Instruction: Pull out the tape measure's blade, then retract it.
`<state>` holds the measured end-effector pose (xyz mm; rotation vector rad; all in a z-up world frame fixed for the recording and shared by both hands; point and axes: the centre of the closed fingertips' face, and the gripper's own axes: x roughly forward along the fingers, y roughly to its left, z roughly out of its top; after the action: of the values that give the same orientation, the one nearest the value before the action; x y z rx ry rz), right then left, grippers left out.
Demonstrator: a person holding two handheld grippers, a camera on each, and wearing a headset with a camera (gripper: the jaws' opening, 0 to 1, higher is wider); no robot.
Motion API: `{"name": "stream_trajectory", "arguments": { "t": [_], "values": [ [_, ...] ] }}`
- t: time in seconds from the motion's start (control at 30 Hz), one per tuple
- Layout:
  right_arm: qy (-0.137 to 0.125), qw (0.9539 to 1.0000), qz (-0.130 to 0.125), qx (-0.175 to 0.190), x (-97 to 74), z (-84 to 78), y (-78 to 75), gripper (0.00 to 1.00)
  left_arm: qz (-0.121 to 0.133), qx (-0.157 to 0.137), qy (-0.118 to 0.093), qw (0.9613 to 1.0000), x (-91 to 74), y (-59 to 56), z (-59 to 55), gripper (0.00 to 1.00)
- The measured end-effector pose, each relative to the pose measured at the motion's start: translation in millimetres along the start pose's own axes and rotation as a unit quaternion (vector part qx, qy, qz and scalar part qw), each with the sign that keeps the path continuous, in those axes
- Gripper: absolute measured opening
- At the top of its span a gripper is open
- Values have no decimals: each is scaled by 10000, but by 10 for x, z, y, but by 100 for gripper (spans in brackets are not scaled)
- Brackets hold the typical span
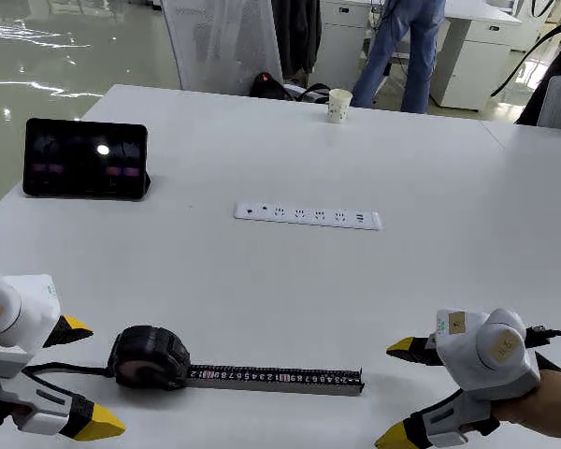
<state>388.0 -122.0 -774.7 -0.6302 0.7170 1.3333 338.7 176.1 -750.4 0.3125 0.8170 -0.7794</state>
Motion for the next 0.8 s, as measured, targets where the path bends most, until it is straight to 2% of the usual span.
{"name": "stream_trajectory", "arguments": {
  "t": [0.23,0.4,0.8],
  "values": [
    [-107,9998,-111,133,15,-18,25,80,125,-206,-198,9995,-7,-90,-40,84],
    [-193,9992,-240,254,-2,-6,37,82,181,-280,-255,9991,-10,-138,-62,87],
    [-418,9965,-455,557,-30,34,190,88,358,-452,-454,9973,-23,-237,-58,89]
  ]
}}
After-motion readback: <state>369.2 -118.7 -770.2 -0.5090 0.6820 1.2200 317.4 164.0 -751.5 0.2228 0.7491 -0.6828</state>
